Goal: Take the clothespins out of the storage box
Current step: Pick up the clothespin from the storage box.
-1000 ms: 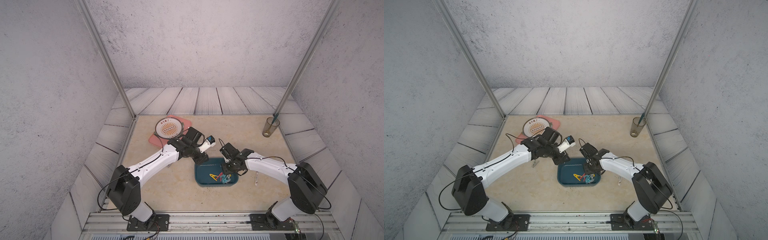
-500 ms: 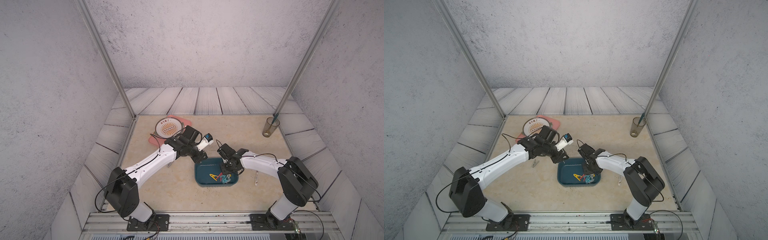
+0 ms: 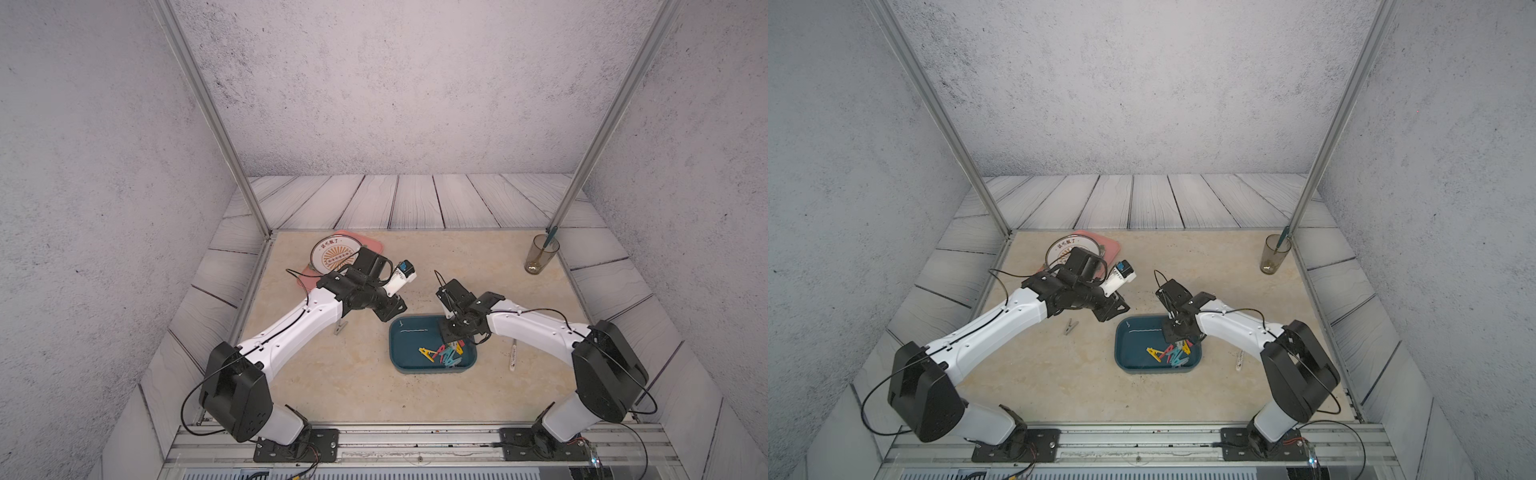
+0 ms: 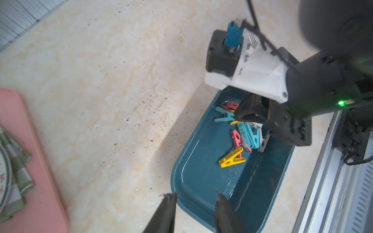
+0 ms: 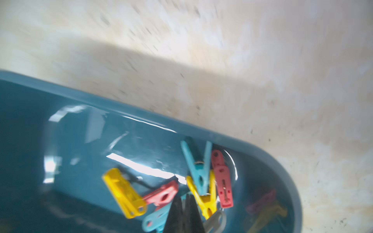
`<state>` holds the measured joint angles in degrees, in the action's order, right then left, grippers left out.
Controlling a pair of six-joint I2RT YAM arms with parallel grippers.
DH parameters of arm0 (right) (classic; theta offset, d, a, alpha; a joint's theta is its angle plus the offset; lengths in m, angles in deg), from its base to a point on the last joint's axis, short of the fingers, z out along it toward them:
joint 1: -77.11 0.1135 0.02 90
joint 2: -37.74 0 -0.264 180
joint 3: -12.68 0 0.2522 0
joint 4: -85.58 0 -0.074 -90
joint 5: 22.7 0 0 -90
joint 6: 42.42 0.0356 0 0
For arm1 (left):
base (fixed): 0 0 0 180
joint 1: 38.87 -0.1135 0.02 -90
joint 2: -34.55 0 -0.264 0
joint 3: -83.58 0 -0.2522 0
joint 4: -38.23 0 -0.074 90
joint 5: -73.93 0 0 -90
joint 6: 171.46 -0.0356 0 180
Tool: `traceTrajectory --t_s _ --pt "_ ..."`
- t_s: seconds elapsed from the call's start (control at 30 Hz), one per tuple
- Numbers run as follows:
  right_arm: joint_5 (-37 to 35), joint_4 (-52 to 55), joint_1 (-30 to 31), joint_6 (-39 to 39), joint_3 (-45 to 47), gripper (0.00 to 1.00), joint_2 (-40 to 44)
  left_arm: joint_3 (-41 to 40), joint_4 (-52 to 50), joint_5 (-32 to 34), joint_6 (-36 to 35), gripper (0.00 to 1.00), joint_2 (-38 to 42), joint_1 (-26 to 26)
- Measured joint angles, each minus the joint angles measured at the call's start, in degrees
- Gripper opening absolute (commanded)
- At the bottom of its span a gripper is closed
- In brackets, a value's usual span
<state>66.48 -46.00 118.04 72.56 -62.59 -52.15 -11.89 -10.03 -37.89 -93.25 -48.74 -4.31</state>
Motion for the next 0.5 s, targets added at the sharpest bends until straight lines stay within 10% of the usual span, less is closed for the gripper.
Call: traceTrajectory --t_s 0.27,0.5 --pt "9.05 -3.39 2.95 -0.07 -13.14 0.00 -1.64 -3.02 -3.10 -0.31 -0.63 0.38 6.43 -4.63" --pt "15.19 -6.54 5.70 0.20 -30.42 0.00 -19.15 -6.12 -5.16 -0.33 -0.81 0.38 9.25 -7.06"
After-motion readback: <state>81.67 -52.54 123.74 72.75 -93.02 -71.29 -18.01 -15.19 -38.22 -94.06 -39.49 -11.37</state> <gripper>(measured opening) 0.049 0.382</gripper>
